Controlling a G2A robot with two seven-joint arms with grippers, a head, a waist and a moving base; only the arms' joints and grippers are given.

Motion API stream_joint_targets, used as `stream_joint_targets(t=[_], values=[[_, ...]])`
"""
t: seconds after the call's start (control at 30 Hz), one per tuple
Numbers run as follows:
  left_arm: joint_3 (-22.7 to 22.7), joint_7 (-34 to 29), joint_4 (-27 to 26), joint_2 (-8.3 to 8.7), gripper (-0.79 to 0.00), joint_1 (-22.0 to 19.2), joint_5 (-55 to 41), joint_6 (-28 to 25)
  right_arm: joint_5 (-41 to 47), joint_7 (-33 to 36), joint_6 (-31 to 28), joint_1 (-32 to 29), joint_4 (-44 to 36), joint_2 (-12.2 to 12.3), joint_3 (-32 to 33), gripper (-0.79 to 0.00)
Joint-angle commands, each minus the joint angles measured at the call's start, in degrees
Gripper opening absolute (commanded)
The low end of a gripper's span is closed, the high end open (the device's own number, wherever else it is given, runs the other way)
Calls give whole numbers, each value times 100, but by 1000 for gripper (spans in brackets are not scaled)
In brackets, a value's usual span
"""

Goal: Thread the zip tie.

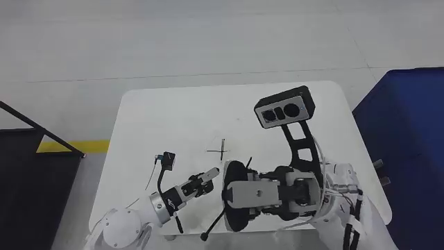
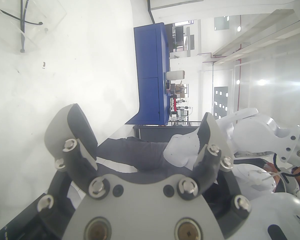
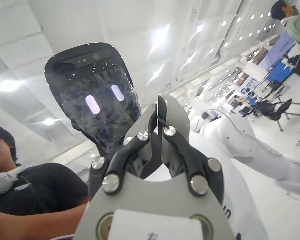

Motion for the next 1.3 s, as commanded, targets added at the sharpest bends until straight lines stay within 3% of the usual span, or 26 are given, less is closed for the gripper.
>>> stream_joint_targets(t=[0.0,0.1,0.17,0.3,0.4,0.5,0.67,0.8,0.87,1.03,1.27], values=[[0,0,0,0,0,0,0,0,-1088,-160,-945,92,-26,-18,362,-785],[0,0,0,0,0,0,0,0,-2519,-431,-1838,116,-235,-27,891,-785],[0,0,0,0,0,0,0,0,-3050,-713,-2133,-4,-380,-42,1077,-785],[0,0,0,0,0,0,0,0,-4972,-1156,-2569,-22,-389,-74,1546,-785],[0,0,0,0,0,0,0,0,-5817,-1675,-2799,-50,-389,-132,1459,-785],[0,0,0,0,0,0,0,0,-6640,-1723,-2819,-5,-389,-163,1228,-785],[0,0,0,0,0,0,0,0,-7155,-1745,-2891,157,-389,-207,757,-785],[0,0,0,0,0,0,0,0,-6483,-1899,-2569,199,-389,-233,476,-785],[0,0,0,0,0,0,0,0,-5773,-1523,-2069,204,-389,-212,341,-785],[0,0,0,0,0,0,0,0,-4192,-283,-38,511,-389,-133,641,-785],[0,0,0,0,0,0,0,0,-2368,676,1934,642,-389,-74,1005,-785]])
